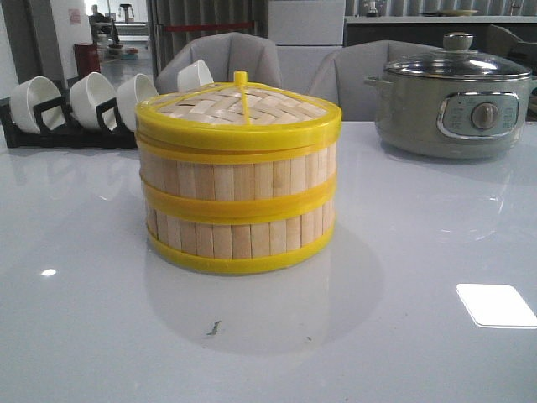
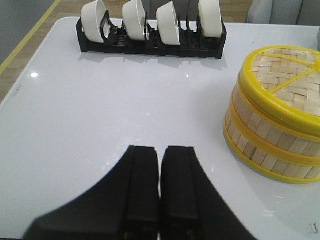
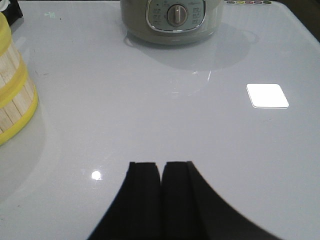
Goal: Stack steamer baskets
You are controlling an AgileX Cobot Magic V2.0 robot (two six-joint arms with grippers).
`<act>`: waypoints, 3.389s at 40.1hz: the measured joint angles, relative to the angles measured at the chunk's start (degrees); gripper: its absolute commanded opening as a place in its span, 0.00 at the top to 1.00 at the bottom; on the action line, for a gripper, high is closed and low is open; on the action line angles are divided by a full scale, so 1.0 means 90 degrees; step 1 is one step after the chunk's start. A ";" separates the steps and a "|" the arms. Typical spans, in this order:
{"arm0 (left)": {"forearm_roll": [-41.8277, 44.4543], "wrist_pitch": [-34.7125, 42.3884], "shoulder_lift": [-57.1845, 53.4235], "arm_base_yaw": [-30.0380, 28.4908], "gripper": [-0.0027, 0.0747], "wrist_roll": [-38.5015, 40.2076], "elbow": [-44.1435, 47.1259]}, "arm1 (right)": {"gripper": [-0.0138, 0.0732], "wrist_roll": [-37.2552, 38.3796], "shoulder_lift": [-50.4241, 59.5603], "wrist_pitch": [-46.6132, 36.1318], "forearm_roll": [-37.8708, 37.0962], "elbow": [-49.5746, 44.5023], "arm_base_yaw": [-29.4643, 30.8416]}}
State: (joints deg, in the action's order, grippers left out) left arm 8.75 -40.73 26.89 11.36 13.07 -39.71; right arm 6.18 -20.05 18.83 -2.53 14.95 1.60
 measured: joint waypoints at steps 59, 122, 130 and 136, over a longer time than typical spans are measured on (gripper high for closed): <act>-0.0571 0.4192 -0.3012 -0.0822 0.84 -0.0014 0.4459 | 0.78 0.0000 0.0000 -0.0023 0.0003 0.0000 0.0000; -0.1016 0.4192 -0.3012 -0.0837 0.84 -0.1147 0.4459 | 0.78 0.0000 0.0000 -0.0035 0.0003 0.0000 0.0000; -0.1016 0.4192 -0.3012 -0.0837 0.84 -0.1147 0.4459 | 0.78 0.0000 0.0369 0.0120 -0.0027 0.0000 0.0025; -0.1016 0.4192 -0.3012 -0.0837 0.84 -0.1147 0.4459 | 0.78 0.0000 0.1407 0.0284 0.0015 -0.0286 0.0025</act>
State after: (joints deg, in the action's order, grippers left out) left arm -0.39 -3.00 -0.22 3.83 2.75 0.42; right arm 6.18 -7.39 21.38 -2.39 12.37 1.83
